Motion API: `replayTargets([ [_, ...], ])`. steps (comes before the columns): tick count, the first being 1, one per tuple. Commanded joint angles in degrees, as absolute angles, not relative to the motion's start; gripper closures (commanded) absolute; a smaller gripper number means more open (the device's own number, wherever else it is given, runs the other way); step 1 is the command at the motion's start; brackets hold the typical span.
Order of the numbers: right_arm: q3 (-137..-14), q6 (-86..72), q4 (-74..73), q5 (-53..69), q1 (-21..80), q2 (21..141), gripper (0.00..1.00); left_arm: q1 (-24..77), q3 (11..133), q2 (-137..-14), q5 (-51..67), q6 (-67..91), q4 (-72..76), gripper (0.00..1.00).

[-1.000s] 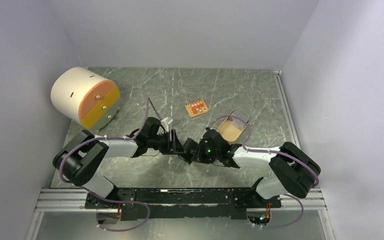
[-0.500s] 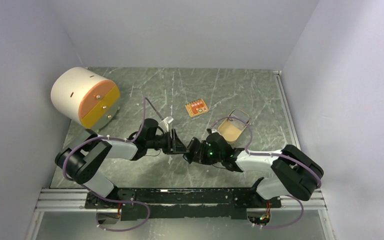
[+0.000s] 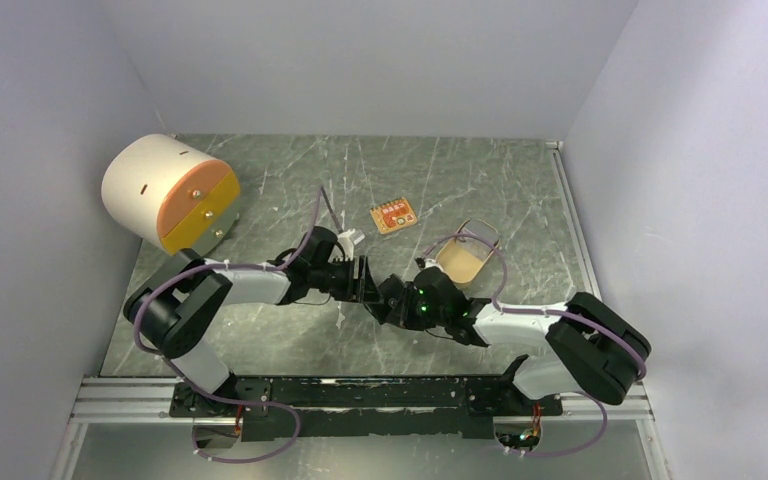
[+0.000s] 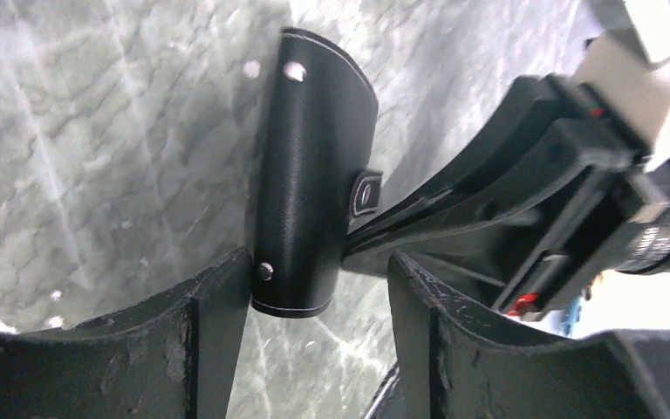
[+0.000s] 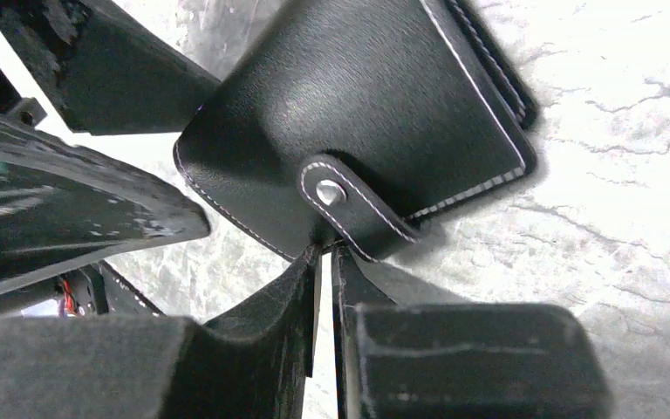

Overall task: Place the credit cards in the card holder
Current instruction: Open the card holder at the center of the board.

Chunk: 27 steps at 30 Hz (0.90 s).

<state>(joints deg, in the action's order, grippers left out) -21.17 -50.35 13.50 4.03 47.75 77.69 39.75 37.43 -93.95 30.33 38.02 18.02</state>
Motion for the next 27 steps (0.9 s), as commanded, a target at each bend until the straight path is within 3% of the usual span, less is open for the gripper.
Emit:
replayTargets([
  [1,-18.71,-48.72,5.12,-1.55,47.84,78.44,0.85,40.83,39.45,-95.10,28.25,30.83,11.16,0.36],
  [9,-18.53,-49.05,3.75,-3.38,47.79,76.87,0.86,40.90,40.71,-97.82,31.92,29.95,12.03,0.37],
  [13,-18.72,-48.89,3.61,-2.89,47.78,77.19,0.86,40.94,40.51,-98.90,35.41,30.84,14.76,0.44],
  [20,-18.70,-48.82,1.93,-3.38,47.73,75.41,0.86,40.95,41.07,-98.17,32.96,31.58,11.26,0.88],
  [27,-21.13,-51.61,-2.40,-3.21,47.82,65.00,0.74,41.56,33.73,-89.02,28.86,41.59,16.45,0.91],
])
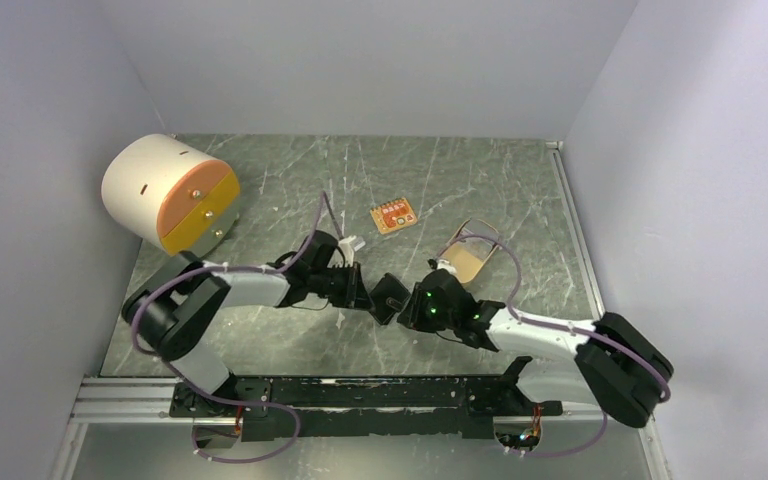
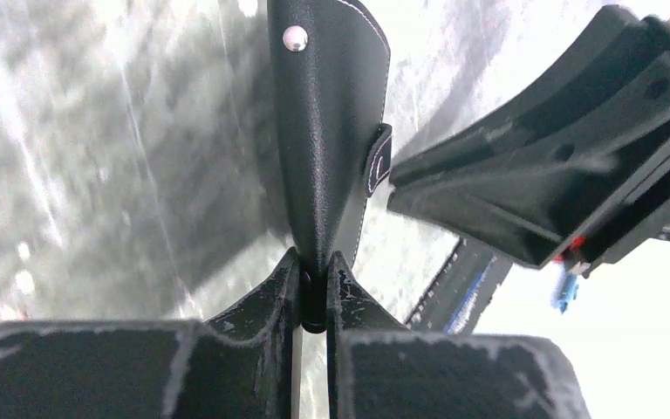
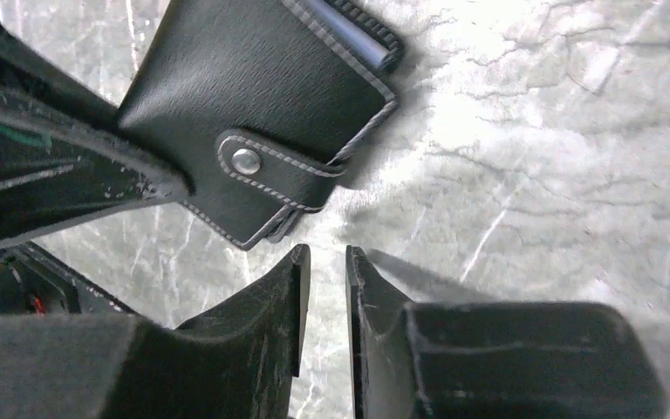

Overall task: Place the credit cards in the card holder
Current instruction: Open the card holder at the center of the board.

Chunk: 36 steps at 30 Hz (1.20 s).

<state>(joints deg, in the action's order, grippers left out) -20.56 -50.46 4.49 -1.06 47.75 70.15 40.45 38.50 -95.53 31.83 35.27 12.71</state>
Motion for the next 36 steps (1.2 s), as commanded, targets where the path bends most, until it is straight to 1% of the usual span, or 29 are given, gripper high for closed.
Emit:
replayTargets([
  [1,-21.63,-52.04,-2.53,-2.91,47.81,63.11,0.74,42.02,32.80,-87.32,27.73,42.41,17.08,0.91],
  [6,-25.33,-52.03,-3.99,-2.43,48.02,56.96,0.72,44.64,32.40,-80.37,17.92,41.29,12.05,0.91],
  [12,-30.77,-51.07,-5.36,-1.76,48.33,57.31,0.69,46.62,32.52,-73.41,13.50,41.17,8.95,0.91],
  [19,-34.29,-51.06,-5.27,0.12,48.67,60.12,0.64,47.63,32.08,-67.16,15.76,41.29,10.21,0.91],
  [23,-34.59,-50.98,-5.16,-0.50,48.95,60.90,0.63,47.55,32.05,-63.84,16.10,41.44,10.10,0.91],
  [29,-33.78,-51.30,-3.44,-0.84,48.97,60.95,0.63,47.63,31.86,-62.70,18.88,41.08,10.86,0.91],
  [36,-34.09,-51.21,-4.28,-2.63,49.01,60.42,0.67,47.61,31.17,-63.02,19.83,41.67,11.31,0.91],
])
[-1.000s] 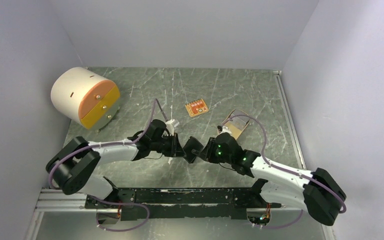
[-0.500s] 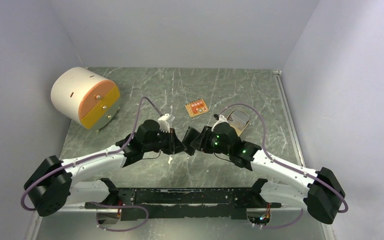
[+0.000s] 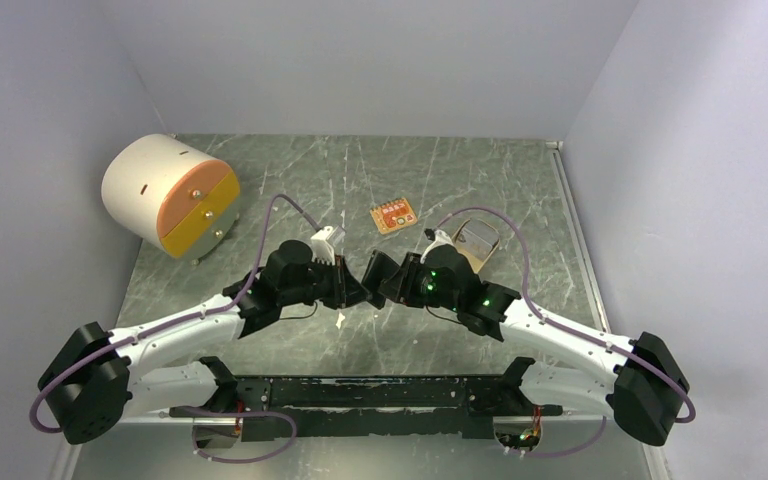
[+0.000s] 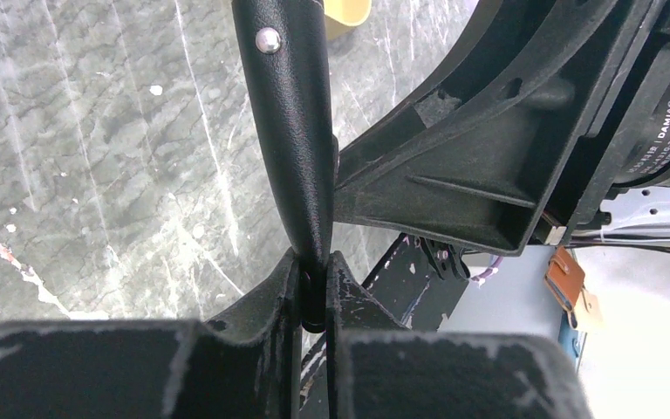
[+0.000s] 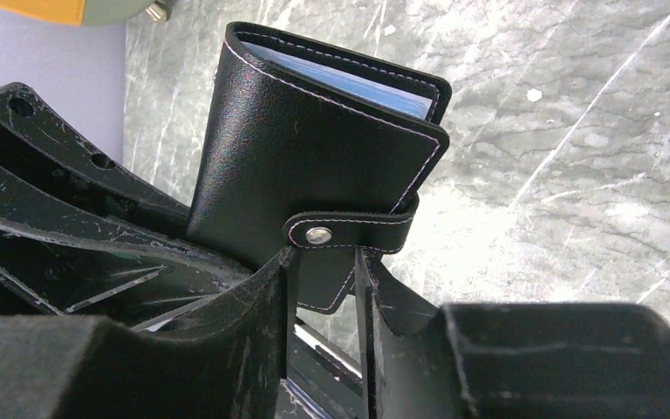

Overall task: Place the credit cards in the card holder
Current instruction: Open the card holder at the center of the board.

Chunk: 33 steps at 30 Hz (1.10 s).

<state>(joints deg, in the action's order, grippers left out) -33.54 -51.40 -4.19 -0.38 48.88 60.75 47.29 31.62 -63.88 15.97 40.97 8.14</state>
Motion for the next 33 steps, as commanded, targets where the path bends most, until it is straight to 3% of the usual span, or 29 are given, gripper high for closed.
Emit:
replayTargets([
  [1,-34.26,-51.36,-4.61,-3.02,48.97,60.41,0.67,47.59,31.16,-63.09,19.80,41.66,11.18,0.91],
  [13,-37.98,-51.09,-6.73,-3.64,48.96,64.38,0.59,47.55,36.23,-65.10,19.90,39.41,5.08,0.91],
  [20,-37.99,-50.02,-7.08,-5.04,48.96,65.92,0.68,47.57,34.52,-61.56,18.79,40.58,5.18,0.91],
  [24,-36.71,-49.51,-4.64,-5.03,48.99,66.74,0.82,47.62,34.07,-60.97,18.58,40.87,4.30,0.91],
  [27,-36.62,-49.26,-4.47,-5.03,48.96,68.29,1.00,47.59,34.13,-59.87,17.79,40.26,3.03,0.91],
  [33,-34.70,-49.38,-4.42,-5.95,48.96,68.50,1.00,47.64,34.89,-58.24,13.90,39.31,-0.80,0.91],
])
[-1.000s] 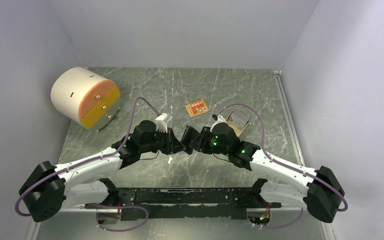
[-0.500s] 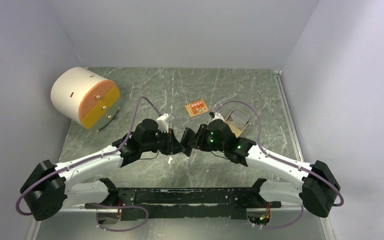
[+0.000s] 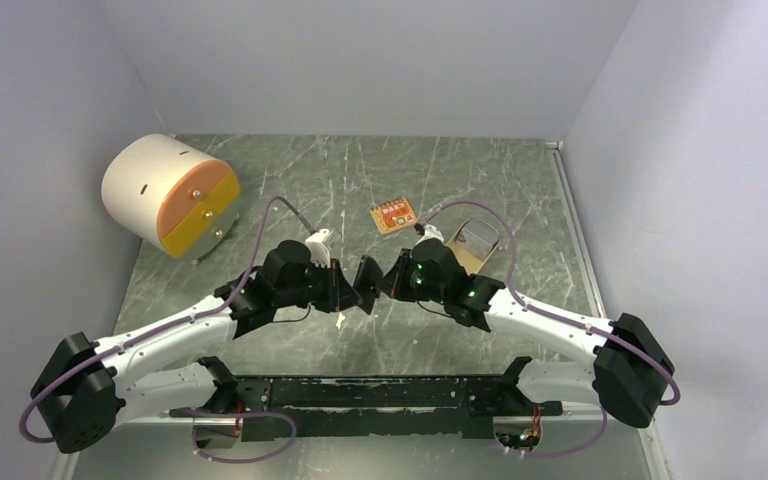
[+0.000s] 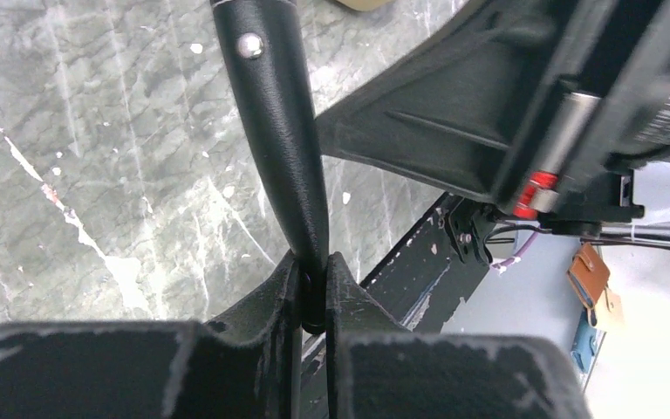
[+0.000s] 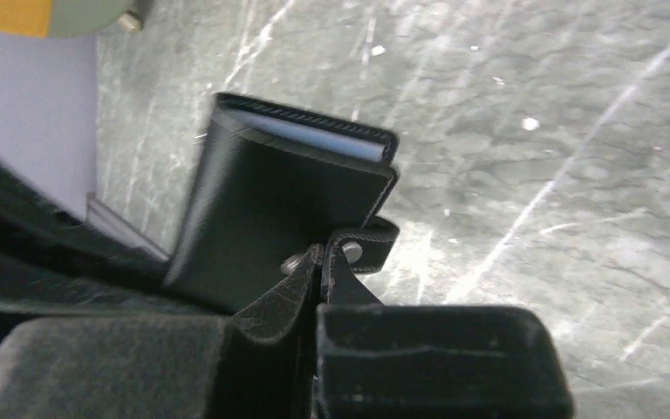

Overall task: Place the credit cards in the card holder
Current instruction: Open the card holder at the center of the board.

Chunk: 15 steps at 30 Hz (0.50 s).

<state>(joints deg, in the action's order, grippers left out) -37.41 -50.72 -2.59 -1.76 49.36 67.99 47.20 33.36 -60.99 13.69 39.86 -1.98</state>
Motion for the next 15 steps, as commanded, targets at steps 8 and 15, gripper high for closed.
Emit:
replayTargets([
  [8,-33.97,-46.77,-4.81,-5.22,48.96,69.84,1.00,47.61,35.73,-60.12,12.59,39.57,-1.87,0.91],
  [15,-32.50,-46.31,-3.41,-4.97,49.01,67.70,1.00,47.49,35.15,-60.45,8.74,45.88,-3.97,0.91],
])
